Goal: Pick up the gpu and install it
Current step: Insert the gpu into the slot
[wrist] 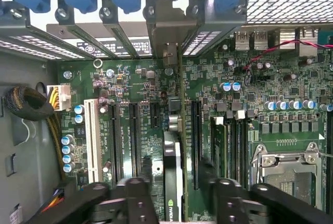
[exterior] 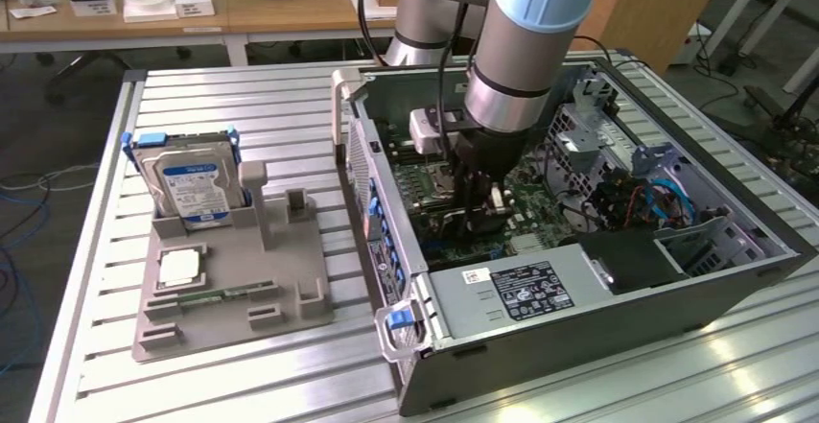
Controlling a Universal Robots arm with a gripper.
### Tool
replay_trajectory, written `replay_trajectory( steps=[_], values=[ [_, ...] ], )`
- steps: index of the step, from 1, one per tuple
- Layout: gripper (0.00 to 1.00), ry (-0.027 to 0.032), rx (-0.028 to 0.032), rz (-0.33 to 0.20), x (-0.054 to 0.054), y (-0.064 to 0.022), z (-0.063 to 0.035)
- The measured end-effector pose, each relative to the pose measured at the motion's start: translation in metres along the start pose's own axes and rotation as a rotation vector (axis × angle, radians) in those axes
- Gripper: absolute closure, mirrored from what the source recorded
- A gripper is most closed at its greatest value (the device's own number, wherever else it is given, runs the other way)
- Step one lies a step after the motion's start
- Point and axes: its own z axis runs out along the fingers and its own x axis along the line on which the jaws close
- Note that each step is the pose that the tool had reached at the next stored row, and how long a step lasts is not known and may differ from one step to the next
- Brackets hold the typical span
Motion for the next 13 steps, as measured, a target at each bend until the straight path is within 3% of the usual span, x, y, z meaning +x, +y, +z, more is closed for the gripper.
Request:
replay_trajectory(
  steps=[3, 5, 9, 13],
  values=[
    [0.42, -0.0001, 0.0, 0.0, 0.0, 0.0, 0.0],
    [0.42, -0.0009, -0.0001, 0.0, 0.0, 0.0, -0.0006],
    [0.42, -0.0162, 0.0026, -0.002, 0.0, 0.0001, -0.006],
    [0.42, -0.0255, 0.0043, -0.004, 0.0, 0.0001, -0.0142]
  ],
)
